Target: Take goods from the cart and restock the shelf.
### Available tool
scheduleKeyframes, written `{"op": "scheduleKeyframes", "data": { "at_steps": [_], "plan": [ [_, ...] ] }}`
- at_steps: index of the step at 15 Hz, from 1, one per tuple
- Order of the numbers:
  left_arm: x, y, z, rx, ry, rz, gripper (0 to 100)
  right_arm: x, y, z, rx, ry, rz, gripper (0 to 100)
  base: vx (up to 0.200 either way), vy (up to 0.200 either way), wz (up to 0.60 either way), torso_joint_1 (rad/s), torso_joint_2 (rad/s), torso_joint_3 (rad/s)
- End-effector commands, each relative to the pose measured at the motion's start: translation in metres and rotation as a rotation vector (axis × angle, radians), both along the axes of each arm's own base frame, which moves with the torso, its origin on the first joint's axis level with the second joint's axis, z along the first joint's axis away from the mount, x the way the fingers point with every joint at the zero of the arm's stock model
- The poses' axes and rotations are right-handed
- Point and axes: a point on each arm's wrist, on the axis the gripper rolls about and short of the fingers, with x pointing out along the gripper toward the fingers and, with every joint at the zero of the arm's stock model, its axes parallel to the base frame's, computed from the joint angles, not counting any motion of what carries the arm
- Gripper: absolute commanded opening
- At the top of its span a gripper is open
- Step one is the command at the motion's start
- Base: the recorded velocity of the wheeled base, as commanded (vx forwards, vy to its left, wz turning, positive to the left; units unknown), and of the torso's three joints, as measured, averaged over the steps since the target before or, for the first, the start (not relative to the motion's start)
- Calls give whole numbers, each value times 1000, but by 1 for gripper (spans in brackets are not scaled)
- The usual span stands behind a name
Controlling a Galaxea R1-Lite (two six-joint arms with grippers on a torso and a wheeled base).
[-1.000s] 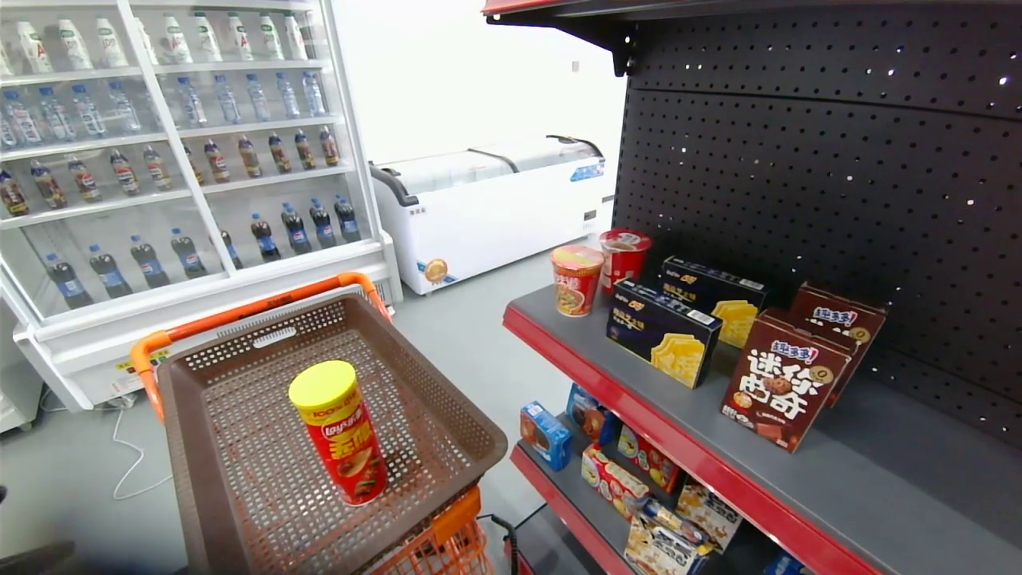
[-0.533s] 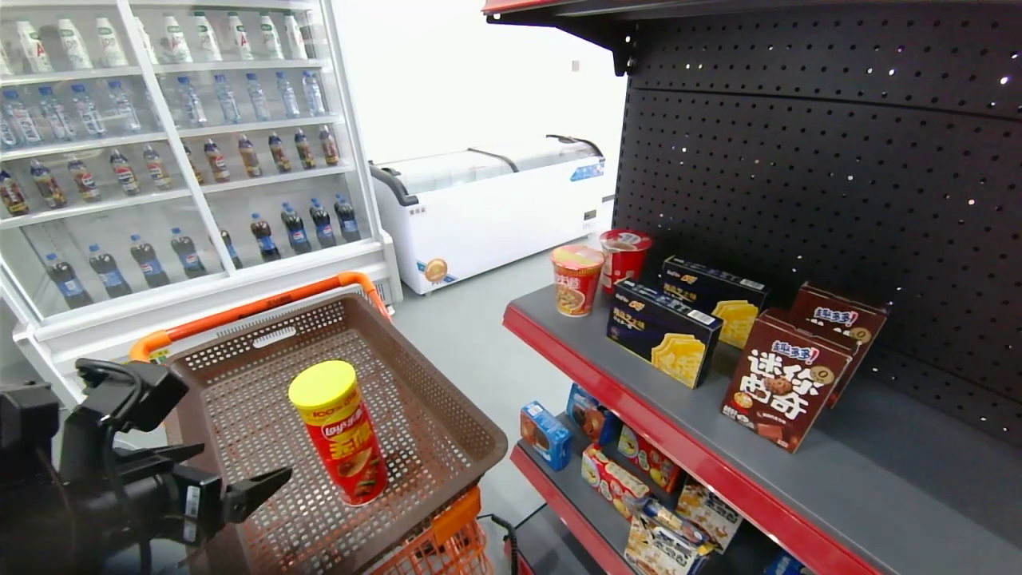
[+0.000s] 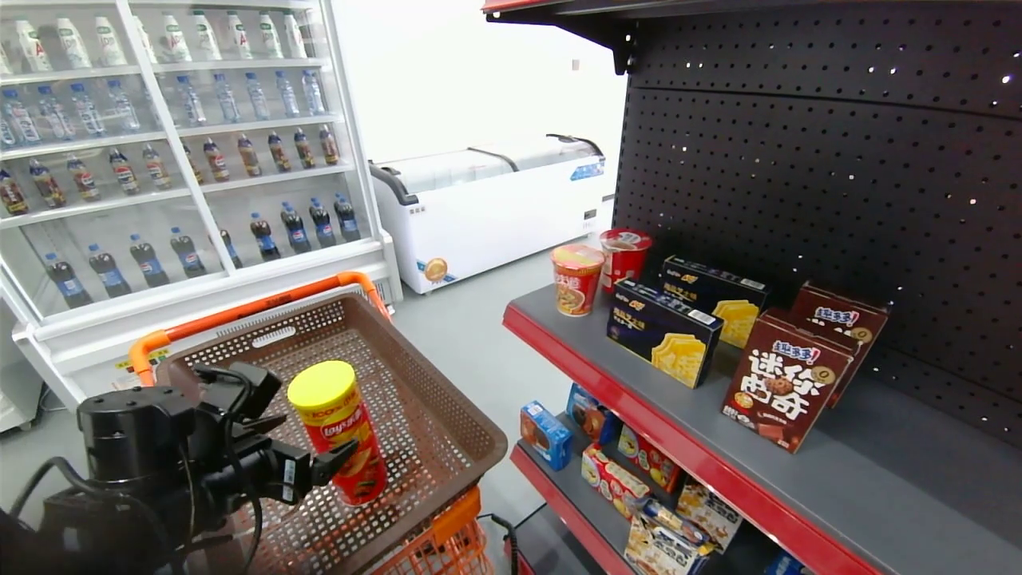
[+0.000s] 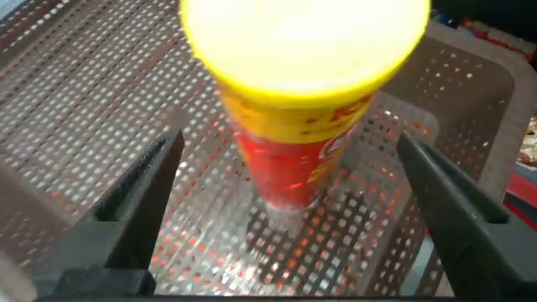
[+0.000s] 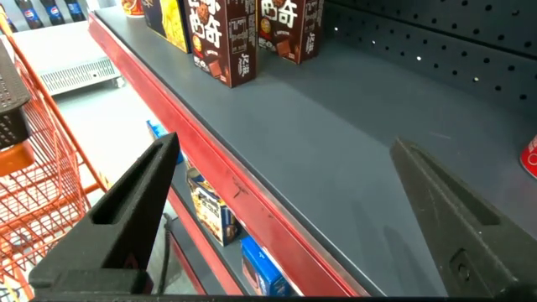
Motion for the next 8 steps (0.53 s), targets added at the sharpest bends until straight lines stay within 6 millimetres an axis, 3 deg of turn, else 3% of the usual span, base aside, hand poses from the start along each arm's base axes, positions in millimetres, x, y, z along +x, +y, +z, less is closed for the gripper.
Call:
{"op": "scheduleKeyframes", "data": {
  "at_steps": [1,4,8],
  "plan": [
    [-1,-8,-36,-3,105,-25,100,0,0,0,0,0,0,100,0,0,0,0,0,0],
    [15,-13,-45,-30,0,-32,100,0,0,0,0,0,0,100,0,0,0,0,0,0],
    [31,-15,-60,0,-5,8,100,0,0,0,-2,0,0,100,0,0,0,0,0,0]
  ]
}}
